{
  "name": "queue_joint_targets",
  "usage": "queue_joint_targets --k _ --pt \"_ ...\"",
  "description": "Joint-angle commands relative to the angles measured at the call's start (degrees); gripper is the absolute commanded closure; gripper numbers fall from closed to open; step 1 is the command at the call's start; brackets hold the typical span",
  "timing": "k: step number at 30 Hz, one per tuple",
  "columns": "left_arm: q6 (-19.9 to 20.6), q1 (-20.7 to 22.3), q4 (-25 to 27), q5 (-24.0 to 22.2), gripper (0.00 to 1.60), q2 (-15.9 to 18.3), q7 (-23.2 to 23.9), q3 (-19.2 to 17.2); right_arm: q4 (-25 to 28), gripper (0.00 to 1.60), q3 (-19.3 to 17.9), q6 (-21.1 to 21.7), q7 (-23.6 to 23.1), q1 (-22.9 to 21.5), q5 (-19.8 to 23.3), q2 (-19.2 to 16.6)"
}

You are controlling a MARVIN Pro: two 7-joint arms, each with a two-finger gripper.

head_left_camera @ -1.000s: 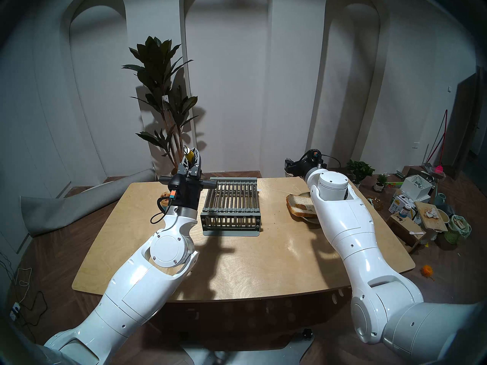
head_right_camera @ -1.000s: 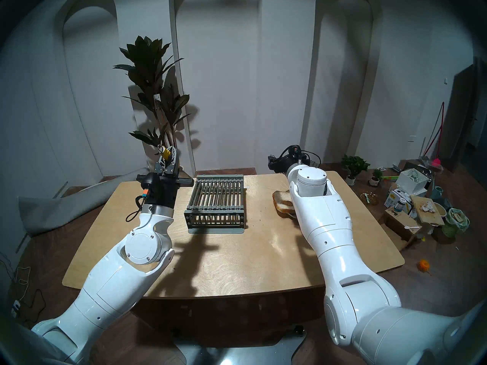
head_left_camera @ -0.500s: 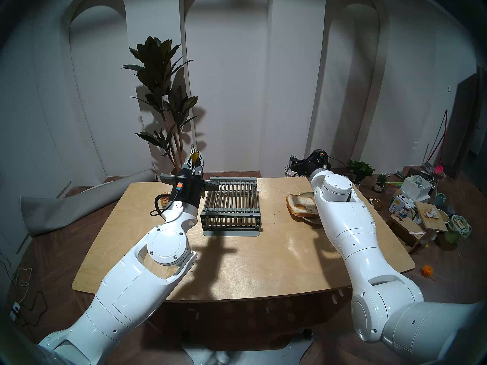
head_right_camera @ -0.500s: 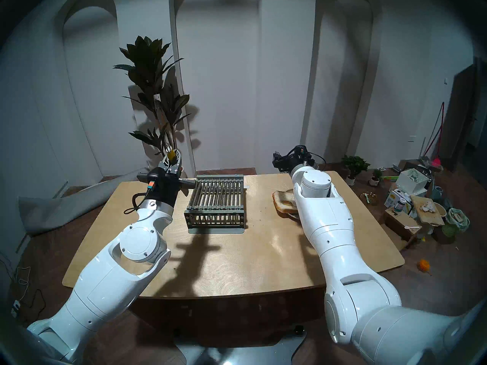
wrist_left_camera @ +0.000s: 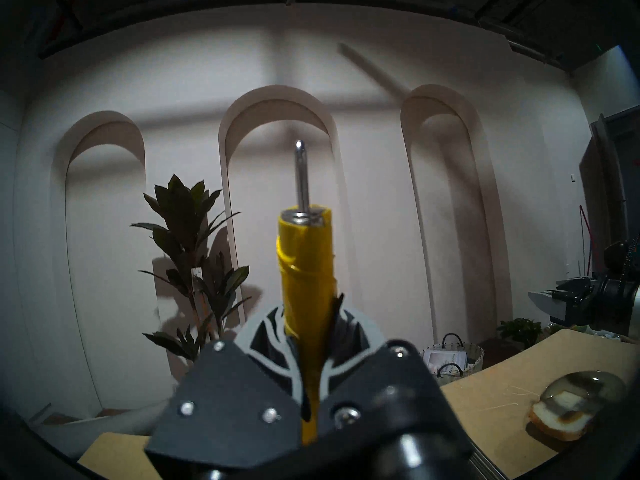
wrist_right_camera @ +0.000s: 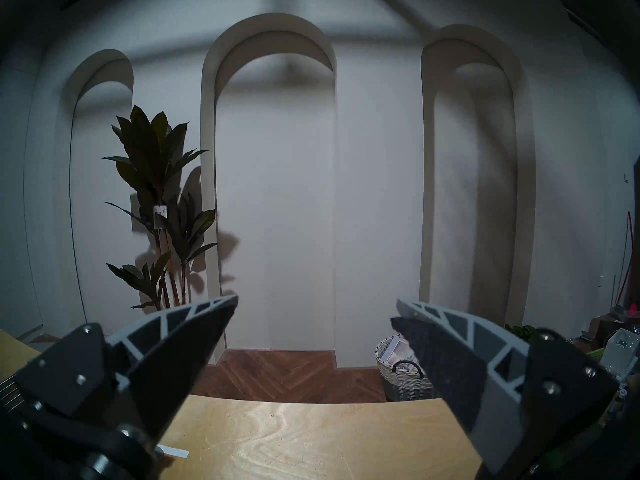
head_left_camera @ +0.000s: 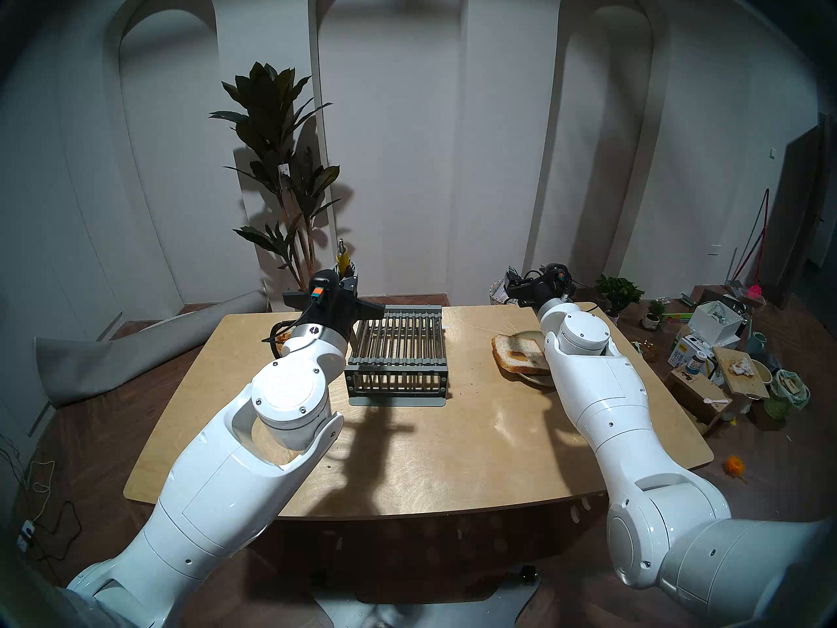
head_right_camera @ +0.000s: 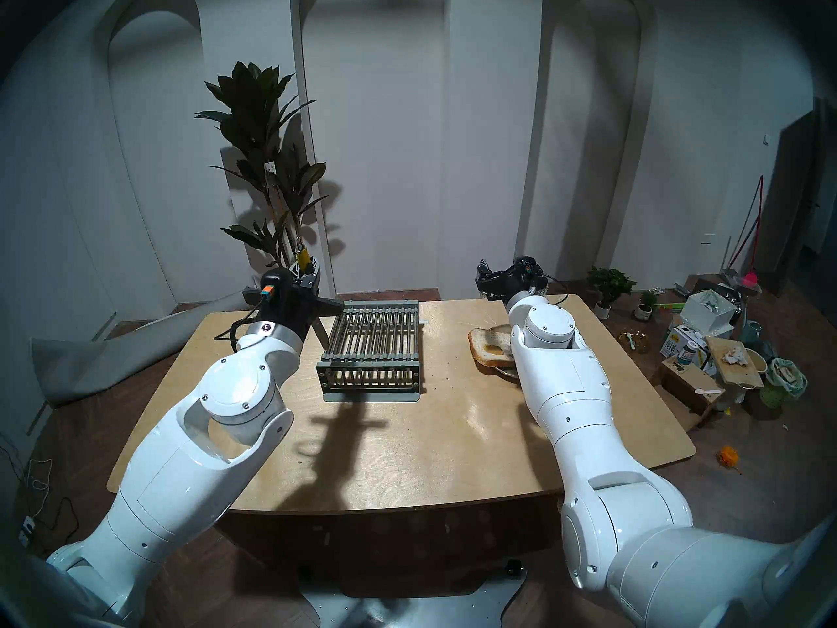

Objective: Spread peanut butter over the slice of bread with the knife

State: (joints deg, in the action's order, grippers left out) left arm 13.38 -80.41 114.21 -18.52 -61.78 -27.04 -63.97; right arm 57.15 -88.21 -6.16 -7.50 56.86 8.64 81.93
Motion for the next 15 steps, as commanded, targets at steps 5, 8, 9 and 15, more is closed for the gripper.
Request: queue_joint_targets --k 5,8,9,15 --pt "-4.97 4.14 -1.5 7.56 1.6 -1.31 -4.49 0.78 0.97 0.0 0.17 -4.83 -0.02 -0.55 -1.17 -0.21" --pt "-6.24 4.16 -1.92 7.9 1.6 -1.72 -4.85 0.71 1.23 0.0 0.14 -5.22 0.06 -0.31 -1.45 -0.24" --pt "-6.85 4.15 -2.15 8.05 1.6 -1.85 -4.98 0.68 1.45 0.0 0.1 -5.31 0.07 -0.17 -1.52 -0.22" --pt "-12.59 3.73 -4.25 6.05 1.6 -2.41 -3.59 0.06 3.12 0.0 0.15 -5.49 0.46 0.59 -2.23 0.05"
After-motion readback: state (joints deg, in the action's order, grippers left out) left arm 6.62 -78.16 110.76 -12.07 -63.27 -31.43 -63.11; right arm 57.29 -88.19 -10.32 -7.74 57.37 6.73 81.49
